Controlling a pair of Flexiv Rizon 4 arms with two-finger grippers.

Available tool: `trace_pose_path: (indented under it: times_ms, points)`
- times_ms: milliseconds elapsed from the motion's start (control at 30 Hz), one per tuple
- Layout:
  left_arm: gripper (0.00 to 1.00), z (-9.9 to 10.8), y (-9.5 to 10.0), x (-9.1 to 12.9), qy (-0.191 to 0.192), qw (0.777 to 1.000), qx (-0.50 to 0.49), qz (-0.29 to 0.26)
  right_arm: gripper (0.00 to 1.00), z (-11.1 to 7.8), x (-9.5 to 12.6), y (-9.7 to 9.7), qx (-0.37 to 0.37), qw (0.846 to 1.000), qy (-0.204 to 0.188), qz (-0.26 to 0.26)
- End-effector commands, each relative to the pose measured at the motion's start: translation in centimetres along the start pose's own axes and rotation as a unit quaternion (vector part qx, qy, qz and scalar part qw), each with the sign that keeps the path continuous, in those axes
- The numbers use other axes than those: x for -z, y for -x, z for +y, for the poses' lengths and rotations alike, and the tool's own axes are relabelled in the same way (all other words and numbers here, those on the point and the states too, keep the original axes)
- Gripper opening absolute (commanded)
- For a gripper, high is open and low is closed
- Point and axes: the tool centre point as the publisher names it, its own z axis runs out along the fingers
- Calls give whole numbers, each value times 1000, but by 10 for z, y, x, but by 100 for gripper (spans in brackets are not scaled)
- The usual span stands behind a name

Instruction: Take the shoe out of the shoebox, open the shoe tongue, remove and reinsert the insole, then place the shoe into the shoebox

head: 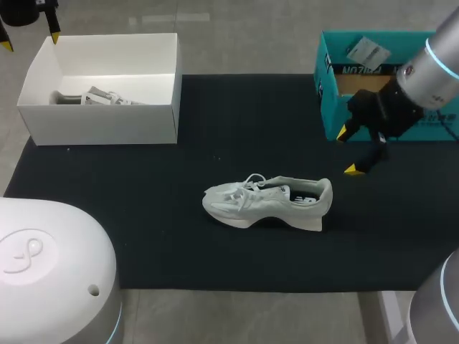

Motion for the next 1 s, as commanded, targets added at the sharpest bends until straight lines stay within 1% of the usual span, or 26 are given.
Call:
trace_pose_path:
  times_ms: [33,133,333,400,467,500,667,800,1000]
  points:
    - [100,0,0,1,0,1000,0,2,100,-8,-10,-13,-57,998,-1,-41]
    - [100,0,0,1,0,1000,0,2,100,-14,-19,-20,-84,995,5,-53]
    - [100,0,0,1,0,1000,0,2,100,-26,-33,-32,-79,995,34,-48]
    - [100,0,0,1,0,1000,0,2,100,-31,-36,-38,-73,996,37,-46]
    - [100,0,0,1,0,1000,0,2,100,-37,-38,-45,-73,995,54,-49]
    - [100,0,0,1,0,1000,0,2,100,-39,-39,-49,-72,995,55,-50]
    - [100,0,0,1,0,1000,0,2,100,-39,-50,-61,-67,993,75,-59]
    - [100,0,0,1,0,1000,0,2,100,-37,-70,-60,-74,991,90,-60]
    - [100,0,0,1,0,1000,0,2,100,-31,-91,-47,-86,988,110,-60]
